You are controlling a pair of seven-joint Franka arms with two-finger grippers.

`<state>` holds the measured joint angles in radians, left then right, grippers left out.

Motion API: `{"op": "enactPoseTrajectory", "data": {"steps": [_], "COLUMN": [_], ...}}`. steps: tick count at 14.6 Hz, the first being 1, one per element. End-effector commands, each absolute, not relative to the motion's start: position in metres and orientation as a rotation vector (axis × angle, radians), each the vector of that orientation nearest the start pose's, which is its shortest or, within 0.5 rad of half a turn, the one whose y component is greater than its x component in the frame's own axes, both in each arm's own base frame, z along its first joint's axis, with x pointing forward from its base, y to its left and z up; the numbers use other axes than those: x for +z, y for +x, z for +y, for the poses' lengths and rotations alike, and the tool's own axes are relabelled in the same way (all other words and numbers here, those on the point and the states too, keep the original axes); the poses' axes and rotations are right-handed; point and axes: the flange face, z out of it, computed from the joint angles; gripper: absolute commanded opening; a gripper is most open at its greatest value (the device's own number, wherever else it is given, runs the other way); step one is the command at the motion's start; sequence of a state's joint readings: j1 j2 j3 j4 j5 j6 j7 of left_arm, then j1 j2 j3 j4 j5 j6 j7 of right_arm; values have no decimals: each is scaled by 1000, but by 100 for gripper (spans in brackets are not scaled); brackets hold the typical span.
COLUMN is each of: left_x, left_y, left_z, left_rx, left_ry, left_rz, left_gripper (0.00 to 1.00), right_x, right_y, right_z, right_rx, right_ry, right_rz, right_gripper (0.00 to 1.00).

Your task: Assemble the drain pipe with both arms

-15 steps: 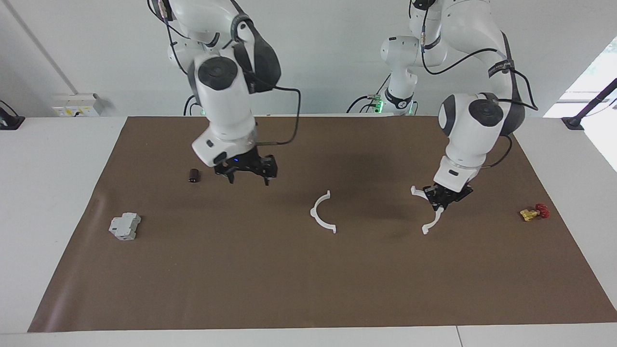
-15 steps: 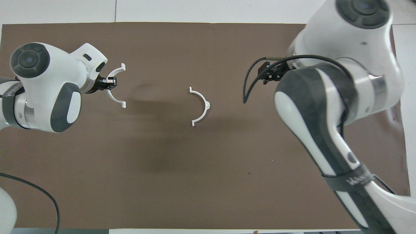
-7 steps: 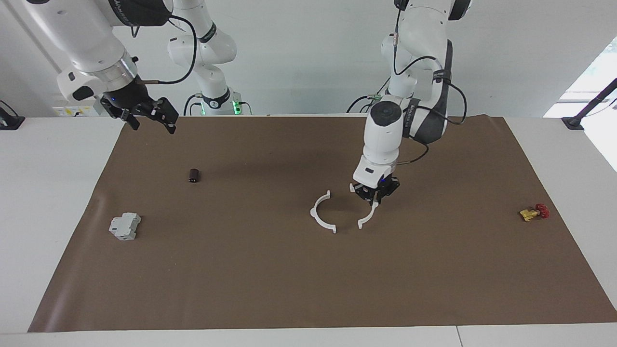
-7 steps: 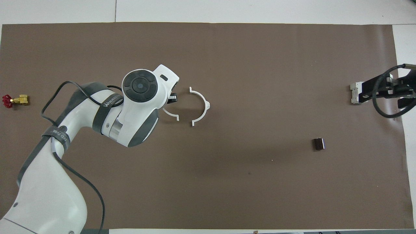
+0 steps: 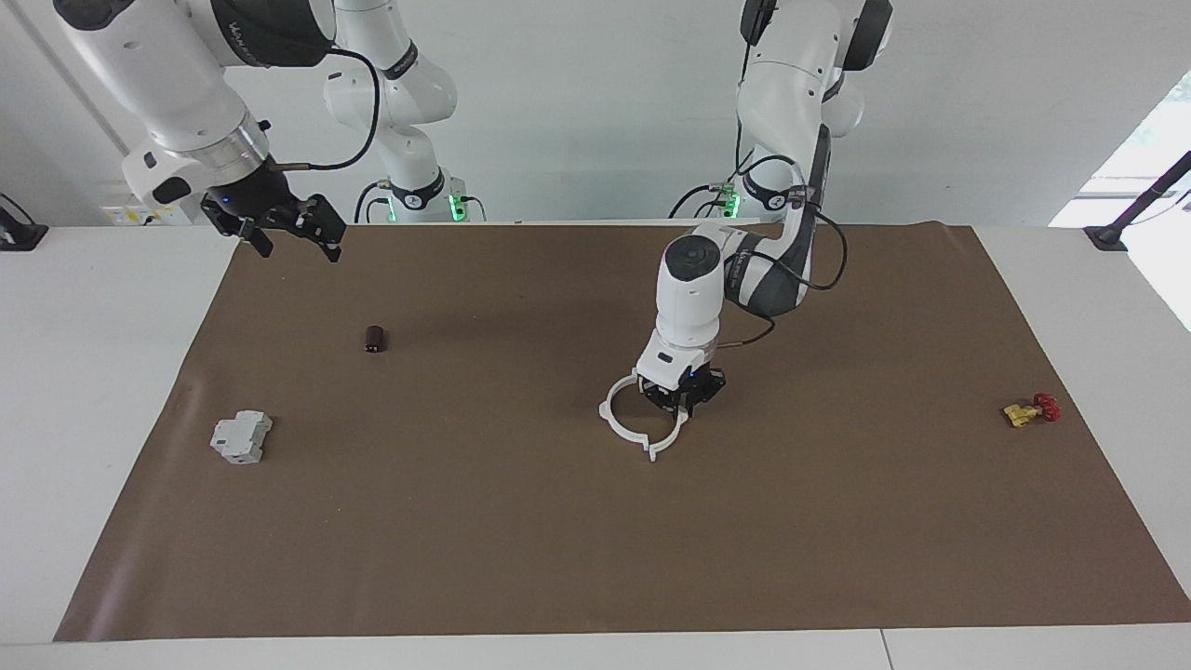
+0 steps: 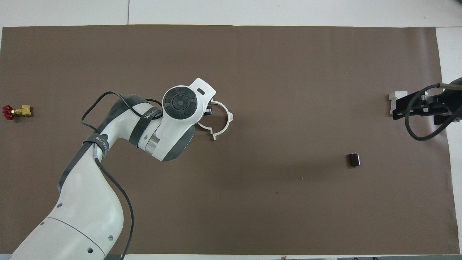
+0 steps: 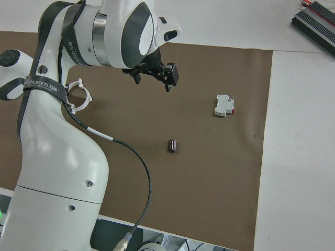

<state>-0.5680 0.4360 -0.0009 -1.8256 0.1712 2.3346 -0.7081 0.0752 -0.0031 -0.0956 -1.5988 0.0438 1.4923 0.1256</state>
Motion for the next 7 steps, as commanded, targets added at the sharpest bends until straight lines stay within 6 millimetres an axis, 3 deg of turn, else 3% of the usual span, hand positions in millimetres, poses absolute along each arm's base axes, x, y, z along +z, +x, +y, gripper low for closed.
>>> {"op": "enactPoseTrajectory", "data": {"steps": [1,7], "left_x": [299,295], "left_y": [543,537], "left_z": [-346,-343], "left_rx": [-226,-193], "left_ry": [-3062,-3048], "left_rz": [-23,-17], "left_gripper": [0,0], "right_x": [605,603], "right_y": [532,538], "right_z": [-10,-13], "right_rx": [150,109], "right_ry": [-3098,-3100], "right_rz": [177,134], "right_gripper": [100,100]}}
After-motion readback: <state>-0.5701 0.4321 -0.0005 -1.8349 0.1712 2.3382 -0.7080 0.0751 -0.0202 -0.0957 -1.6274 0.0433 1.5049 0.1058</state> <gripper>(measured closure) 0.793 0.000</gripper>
